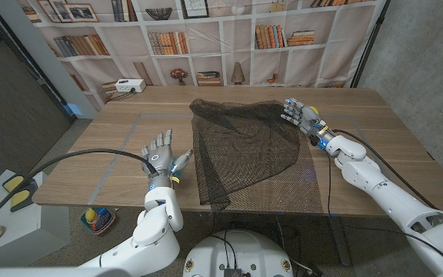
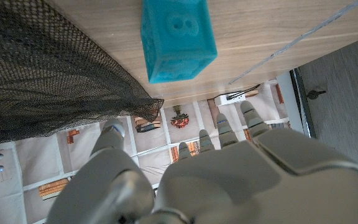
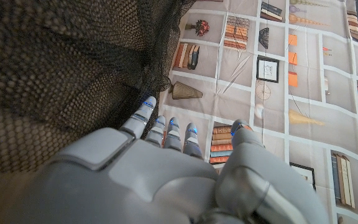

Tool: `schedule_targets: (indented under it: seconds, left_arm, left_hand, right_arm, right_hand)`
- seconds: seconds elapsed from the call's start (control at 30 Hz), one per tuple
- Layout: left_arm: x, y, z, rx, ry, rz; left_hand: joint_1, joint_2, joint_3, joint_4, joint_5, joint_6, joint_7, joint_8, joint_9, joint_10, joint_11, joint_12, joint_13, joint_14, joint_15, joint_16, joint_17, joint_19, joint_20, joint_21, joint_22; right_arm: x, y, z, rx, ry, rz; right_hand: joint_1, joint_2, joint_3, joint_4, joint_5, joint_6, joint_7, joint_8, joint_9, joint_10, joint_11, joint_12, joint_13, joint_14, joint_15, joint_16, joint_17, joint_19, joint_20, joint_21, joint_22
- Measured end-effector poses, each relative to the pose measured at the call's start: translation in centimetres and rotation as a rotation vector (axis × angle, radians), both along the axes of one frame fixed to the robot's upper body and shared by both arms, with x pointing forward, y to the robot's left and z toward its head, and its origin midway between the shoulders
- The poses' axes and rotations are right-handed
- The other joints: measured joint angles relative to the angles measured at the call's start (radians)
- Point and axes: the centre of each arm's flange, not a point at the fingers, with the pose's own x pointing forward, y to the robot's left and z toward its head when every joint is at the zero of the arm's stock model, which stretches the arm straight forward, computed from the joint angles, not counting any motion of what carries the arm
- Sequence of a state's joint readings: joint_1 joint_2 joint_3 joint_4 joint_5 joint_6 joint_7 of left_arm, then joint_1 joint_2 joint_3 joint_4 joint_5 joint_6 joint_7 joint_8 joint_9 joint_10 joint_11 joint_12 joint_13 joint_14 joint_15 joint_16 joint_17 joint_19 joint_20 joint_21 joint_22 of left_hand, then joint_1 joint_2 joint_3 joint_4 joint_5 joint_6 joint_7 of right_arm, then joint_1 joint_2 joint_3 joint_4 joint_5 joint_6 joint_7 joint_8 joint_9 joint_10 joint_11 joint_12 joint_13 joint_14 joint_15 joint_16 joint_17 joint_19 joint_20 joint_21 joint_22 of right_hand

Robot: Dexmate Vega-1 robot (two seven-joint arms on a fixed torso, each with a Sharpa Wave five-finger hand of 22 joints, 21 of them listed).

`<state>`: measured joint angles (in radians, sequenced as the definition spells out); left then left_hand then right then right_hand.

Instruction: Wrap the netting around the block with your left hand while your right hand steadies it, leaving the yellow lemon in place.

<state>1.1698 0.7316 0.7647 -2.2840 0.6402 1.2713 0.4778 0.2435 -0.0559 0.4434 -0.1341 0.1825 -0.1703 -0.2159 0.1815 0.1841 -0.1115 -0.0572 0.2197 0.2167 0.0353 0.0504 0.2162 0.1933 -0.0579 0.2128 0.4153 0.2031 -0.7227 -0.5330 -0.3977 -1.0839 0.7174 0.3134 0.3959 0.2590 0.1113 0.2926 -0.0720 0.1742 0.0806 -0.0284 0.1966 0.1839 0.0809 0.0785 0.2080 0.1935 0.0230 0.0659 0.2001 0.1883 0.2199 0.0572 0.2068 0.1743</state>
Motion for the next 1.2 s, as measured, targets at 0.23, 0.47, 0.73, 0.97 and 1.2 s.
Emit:
schedule_targets:
  seconds: [0.23,0.47,0.73,0.97,1.2]
  left_arm:
    - [0.3,0.1,-1.1,-0.049,0.034,0.008]
    - [0.8,0.1,-2.1,-0.088,0.065,0.011]
    - [1.2,0.3,-2.4,-0.11,0.09,0.029]
    - [1.8,0.2,-2.3,-0.106,0.115,0.033]
    - [2.3,0.2,-2.2,-0.084,0.14,0.051]
  left_hand:
    - [0.003,-0.003,-0.001,-0.001,0.0,0.006,0.006,0.007,0.0,0.022,0.0,0.015,0.0,0.029,-0.002,0.008,0.0,0.03,-0.001,0.01,0.0]
    - [0.028,0.014,0.009,-0.011,0.0,0.039,0.031,0.023,0.0,0.054,0.004,0.031,0.004,0.07,-0.016,0.017,0.0,0.069,-0.002,0.018,0.0]
    - [0.086,0.053,0.035,-0.021,0.0,0.15,0.07,0.041,0.0,0.166,0.013,0.072,0.009,0.206,-0.049,0.047,0.005,0.238,-0.015,0.077,-0.001]
    - [0.145,0.087,0.057,-0.026,-0.006,0.252,0.121,0.053,0.0,0.286,0.019,0.108,0.014,0.356,-0.084,0.094,0.017,0.378,-0.055,0.124,-0.004]
    - [0.273,0.13,0.09,-0.051,-0.006,0.327,0.132,0.061,0.0,0.402,0.005,0.147,0.018,0.483,-0.098,0.151,0.035,0.48,-0.097,0.163,-0.007]
  right_arm:
    - [0.3,0.2,0.1,-0.01,0.004,0.011]
    - [0.7,0.3,0.1,-0.016,0.011,0.012]
    - [0.9,0.4,0.1,-0.017,0.015,0.011]
    - [1.0,0.4,0.0,-0.016,0.019,0.01]
    - [1.0,0.2,-0.2,-0.011,0.025,0.003]
  right_hand:
    - [0.0,0.0,0.0,0.0,0.0,0.0,0.0,0.0,0.0,0.0,0.0,0.0,0.0,0.0,0.0,0.0,0.0,0.0,0.0,0.0,0.0]
    - [0.0,0.0,0.0,0.0,0.0,0.0,0.0,0.0,0.0,0.005,0.006,0.0,0.0,0.0,0.0,0.0,0.0,0.0,0.0,0.0,0.0]
    - [-0.009,0.009,0.0,0.0,0.0,0.005,-0.006,0.0,0.0,0.005,0.005,0.0,0.0,0.0,0.0,0.0,0.0,0.0,0.0,0.0,0.0]
    - [-0.009,0.009,0.0,0.0,0.0,0.005,-0.006,0.0,0.0,0.011,0.011,0.0,0.0,0.0,0.0,0.0,0.0,0.0,0.0,0.001,0.0]
    - [-0.009,0.009,0.004,-0.004,0.0,0.005,-0.005,0.0,0.0,0.011,0.011,0.0,0.0,0.002,0.002,0.0,0.0,0.0,0.0,0.001,0.0]
